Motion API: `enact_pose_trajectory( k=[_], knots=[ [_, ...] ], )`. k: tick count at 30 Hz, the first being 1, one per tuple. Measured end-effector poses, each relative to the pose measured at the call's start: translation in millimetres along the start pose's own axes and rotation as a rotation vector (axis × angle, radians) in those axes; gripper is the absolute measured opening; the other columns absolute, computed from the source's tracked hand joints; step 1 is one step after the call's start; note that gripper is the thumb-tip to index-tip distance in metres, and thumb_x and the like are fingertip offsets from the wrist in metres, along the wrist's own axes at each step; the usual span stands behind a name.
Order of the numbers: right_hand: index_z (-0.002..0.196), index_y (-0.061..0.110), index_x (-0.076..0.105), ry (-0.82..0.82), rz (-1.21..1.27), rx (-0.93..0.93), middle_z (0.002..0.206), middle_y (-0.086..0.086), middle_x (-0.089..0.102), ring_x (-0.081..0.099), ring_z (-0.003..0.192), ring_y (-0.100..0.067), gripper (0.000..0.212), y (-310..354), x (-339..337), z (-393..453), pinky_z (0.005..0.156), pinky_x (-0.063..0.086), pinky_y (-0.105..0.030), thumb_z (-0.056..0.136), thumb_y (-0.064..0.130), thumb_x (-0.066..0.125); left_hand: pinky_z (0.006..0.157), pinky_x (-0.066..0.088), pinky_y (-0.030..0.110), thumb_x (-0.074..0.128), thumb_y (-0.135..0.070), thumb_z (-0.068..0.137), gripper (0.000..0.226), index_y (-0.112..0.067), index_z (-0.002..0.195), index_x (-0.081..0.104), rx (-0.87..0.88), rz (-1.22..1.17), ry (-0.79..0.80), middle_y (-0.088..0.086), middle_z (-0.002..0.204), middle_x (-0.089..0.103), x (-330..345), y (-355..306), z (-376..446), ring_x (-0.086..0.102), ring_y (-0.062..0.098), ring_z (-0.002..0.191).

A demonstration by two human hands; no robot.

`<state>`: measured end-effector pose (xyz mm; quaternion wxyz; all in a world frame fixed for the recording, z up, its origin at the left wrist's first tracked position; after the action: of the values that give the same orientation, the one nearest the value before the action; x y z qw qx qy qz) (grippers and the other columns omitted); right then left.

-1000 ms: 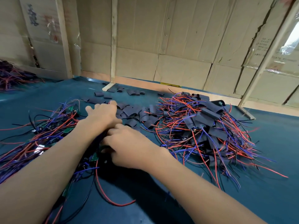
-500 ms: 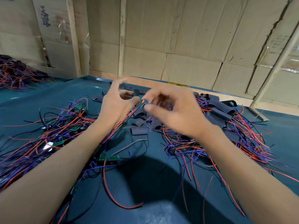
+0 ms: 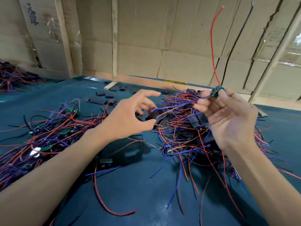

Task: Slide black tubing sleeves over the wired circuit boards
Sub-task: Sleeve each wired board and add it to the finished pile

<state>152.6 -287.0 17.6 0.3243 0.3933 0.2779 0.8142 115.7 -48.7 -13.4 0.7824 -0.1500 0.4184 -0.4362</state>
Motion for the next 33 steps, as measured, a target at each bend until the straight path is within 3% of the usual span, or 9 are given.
enact_pose_trajectory(
  k=[2,10,17,33],
  knots=[
    [0.092,0.008,0.057,-0.018,-0.014,-0.047,0.083,-0.016,0.072,0.070,0.069,-0.027,0.009,7.8,-4.2,-2.1,0.071,0.058,-0.036,0.094,0.006,0.048,0.084,0.048,0.019,0.073,-0.030,0.072,0.069,-0.043,0.135,0.048,0.027,0.023,-0.001,-0.015,0.107,0.069,-2.4,-2.4,0.2,0.064,0.012,0.100],
    [0.078,0.017,0.067,-0.075,-0.014,-0.085,0.083,-0.016,0.071,0.069,0.071,-0.030,0.029,13.3,-11.2,-8.9,0.073,0.058,-0.038,0.095,0.003,0.048,0.085,0.052,0.026,0.075,-0.029,0.073,0.070,-0.038,0.137,0.046,0.056,0.017,0.031,-0.015,0.110,0.069,-0.6,-7.9,-2.9,0.064,0.016,0.105],
    [0.083,0.012,0.058,-0.081,0.003,-0.022,0.083,-0.017,0.070,0.069,0.071,-0.031,0.012,2.6,-9.8,-11.0,0.073,0.058,-0.037,0.091,0.006,0.051,0.083,0.054,0.029,0.079,-0.022,0.073,0.073,-0.037,0.137,0.046,0.024,-0.019,0.054,-0.012,0.109,0.069,1.4,-4.7,-4.5,0.065,0.018,0.103],
    [0.091,0.008,0.053,-0.118,-0.053,-0.029,0.080,-0.019,0.069,0.068,0.067,-0.032,0.010,0.4,-23.0,-7.9,0.072,0.058,-0.039,0.096,0.000,0.048,0.082,0.053,0.031,0.080,-0.019,0.074,0.074,-0.034,0.138,0.046,0.032,-0.068,0.068,-0.010,0.108,0.069,4.4,-10.7,-5.5,0.063,0.019,0.104]
  ],
)
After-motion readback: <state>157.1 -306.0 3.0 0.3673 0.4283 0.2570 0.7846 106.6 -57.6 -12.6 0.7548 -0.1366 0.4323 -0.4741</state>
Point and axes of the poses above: each hand's wrist, its own z-axis towards the middle knuckle, its own x-axis out of the palm, y = z × x, the point moved 5 cm from there along z, towards the middle knuckle
